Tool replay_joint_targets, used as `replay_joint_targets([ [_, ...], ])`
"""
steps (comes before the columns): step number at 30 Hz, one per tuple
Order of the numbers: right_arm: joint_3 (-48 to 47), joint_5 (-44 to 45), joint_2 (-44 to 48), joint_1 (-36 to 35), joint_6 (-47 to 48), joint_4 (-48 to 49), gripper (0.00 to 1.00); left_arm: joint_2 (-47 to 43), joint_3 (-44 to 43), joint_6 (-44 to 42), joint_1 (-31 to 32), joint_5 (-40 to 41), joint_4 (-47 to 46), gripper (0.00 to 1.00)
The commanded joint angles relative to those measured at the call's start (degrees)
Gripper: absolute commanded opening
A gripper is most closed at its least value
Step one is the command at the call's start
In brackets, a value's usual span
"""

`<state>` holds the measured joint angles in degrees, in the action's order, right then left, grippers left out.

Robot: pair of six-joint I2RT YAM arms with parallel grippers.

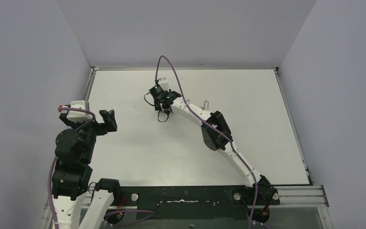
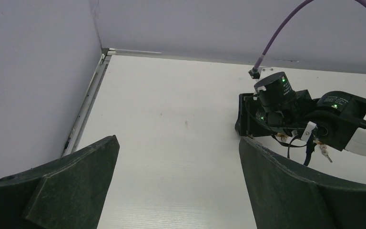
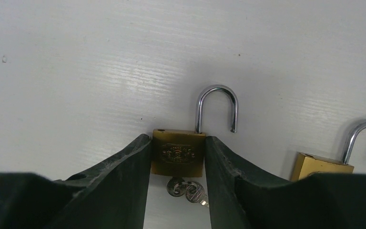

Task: Lock with the key
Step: Pick up the lock from the center of the board.

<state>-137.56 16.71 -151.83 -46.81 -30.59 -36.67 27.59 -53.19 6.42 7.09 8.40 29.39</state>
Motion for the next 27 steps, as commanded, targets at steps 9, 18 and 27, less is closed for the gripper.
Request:
replay_joint_targets([
  [9,17.56,-9.71,14.14,-0.07,6.14,12.75,0.20,2.49,-0.70,0.18,0.55,-0.98,-2.49,0.97],
  [18,37.05,-31.54,33.51,2.18,12.51,23.60,0.20,7.33,-2.49,-0.35,0.29,-7.53,-2.41,0.97],
  [27,52.51,-56.62,51.20,7.72,15.78,23.12,0.24,11.15,-2.81,-0.46,-0.41,-30.72,-7.14,0.97],
])
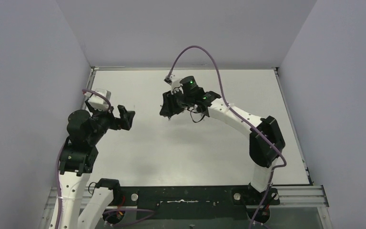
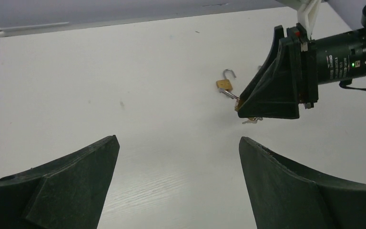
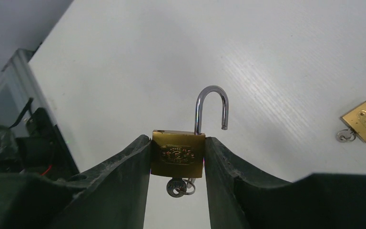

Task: Lock with the key
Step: Pick up the lock from the center of the board.

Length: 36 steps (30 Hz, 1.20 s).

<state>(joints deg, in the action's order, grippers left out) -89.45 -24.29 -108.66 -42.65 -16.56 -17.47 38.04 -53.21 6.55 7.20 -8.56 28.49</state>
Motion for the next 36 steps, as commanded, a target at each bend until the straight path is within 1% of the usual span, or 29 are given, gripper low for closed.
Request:
replay_joint_targets([
  [1,5.94,-18.71,10.05,4.56,1.59,4.00,0.25,1.16,-2.71,-0.57,-0.60,-17.37,-7.12,0.97],
  [4,9.50,-26.30,15.82,6.46,1.27,3.91,0.26,2.21,-2.00,0.26,-0.78,-26.46,-11.97,0.97],
  [5,10.08,-28.47,17.36,6.52,1.41,3.43,0.26,2.82,-1.66,0.70,-0.81,-30.59,-14.22,0.97],
  [8,11.85,-33.55,21.42,6.28,0.08,4.11,0.26,5.18,-0.48,2.82,-0.90,-42.60,-21.77,0.97],
  [10,13.07,-36.13,23.76,6.10,-0.69,4.63,0.26,6.65,0.55,3.65,-0.96,-48.46,-26.79,0.97],
  [12,13.85,-37.89,25.70,5.93,-1.16,4.57,0.26,8.33,2.36,6.58,-0.96,-53.30,-35.03,0.97],
  [14,14.41,-39.20,27.24,5.69,-1.64,4.39,0.26,10.87,3.95,11.98,-0.90,-59.02,-43.63,0.97],
  [17,14.96,-40.53,29.07,5.36,-2.77,4.67,0.26,14.71,5.74,20.39,-0.08,-64.56,-54.97,0.97],
  [20,15.45,-41.54,30.28,4.69,-4.84,6.85,0.26,16.07,7.63,24.88,0.79,-66.88,-62.41,0.97],
  [22,15.81,-42.31,30.90,4.35,-6.39,8.66,0.26,15.80,8.30,25.11,1.69,-68.12,-63.57,0.97],
  [24,16.33,-43.13,31.29,4.02,-8.74,11.27,0.26,15.51,8.71,24.11,2.73,-68.68,-62.65,0.96],
  [29,19.36,-45.24,31.00,1.34,-17.66,23.87,0.26,16.04,9.13,22.54,4.97,-70.05,-61.56,0.91],
  [36,21.19,-45.52,30.88,-0.51,-22.75,30.75,0.26,16.93,9.12,20.81,7.27,-71.25,-58.90,0.85],
])
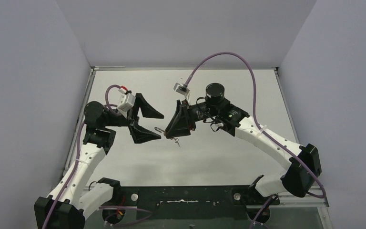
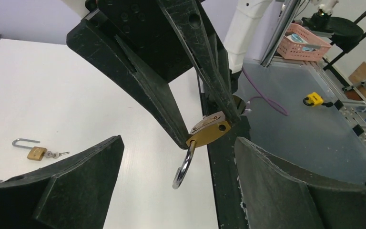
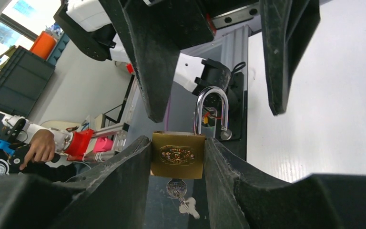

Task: Lock with the key
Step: Pick up the lock from the center of the board, then lock the lock.

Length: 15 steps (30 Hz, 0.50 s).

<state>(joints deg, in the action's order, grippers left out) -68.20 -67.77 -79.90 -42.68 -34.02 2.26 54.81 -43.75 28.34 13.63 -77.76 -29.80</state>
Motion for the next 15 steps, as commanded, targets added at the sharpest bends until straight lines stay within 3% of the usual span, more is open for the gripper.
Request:
replay_joint_targets([
  [1,-0.08,-2.07,2.29,-0.56,-5.47,11.31,0.26,0.09,-0.40,-1.46,0.90,-2.05,0.00,0.84],
  [6,-0.38,-2.05,2.71,-0.57,-5.44,11.40,0.26,0.06,-1.20,-3.09,0.95,-2.77,2.51,0.67],
  [15,0.62,-1.79,2.63,-0.15,-5.31,11.54,0.26,-1.20,-1.16,-5.60,0.98,-2.83,5.77,0.56],
])
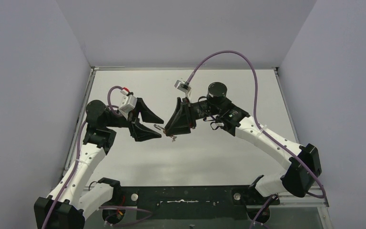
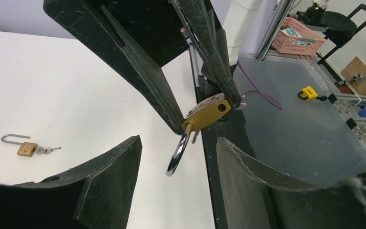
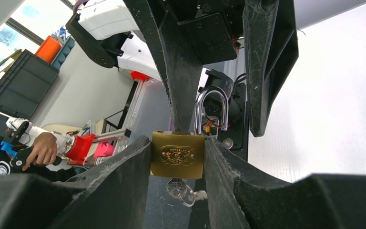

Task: Lock with the key
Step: Lock the lock.

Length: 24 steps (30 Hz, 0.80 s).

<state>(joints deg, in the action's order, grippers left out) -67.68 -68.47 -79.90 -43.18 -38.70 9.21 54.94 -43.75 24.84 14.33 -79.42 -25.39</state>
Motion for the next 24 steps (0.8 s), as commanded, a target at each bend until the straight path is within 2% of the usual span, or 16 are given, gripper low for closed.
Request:
replay_joint_targets([
  [1,0.35,-1.06,2.68,0.35,-0.60,4.65,0.26,-1.43,-1.17,-2.34,0.31,-1.13,1.81,0.56],
  [9,1.48,-1.08,3.11,0.96,-0.59,4.76,0.27,-2.50,-1.50,-4.22,-0.01,-1.26,4.12,0.52],
  [14,1.85,-1.26,3.56,1.12,-0.64,4.85,0.27,-2.59,-1.82,-5.39,-0.17,-1.30,5.69,0.45],
  [24,2.63,-1.74,4.93,1.85,-0.77,4.85,0.27,-2.75,-2.57,-8.58,-0.78,-1.27,9.83,0.35],
])
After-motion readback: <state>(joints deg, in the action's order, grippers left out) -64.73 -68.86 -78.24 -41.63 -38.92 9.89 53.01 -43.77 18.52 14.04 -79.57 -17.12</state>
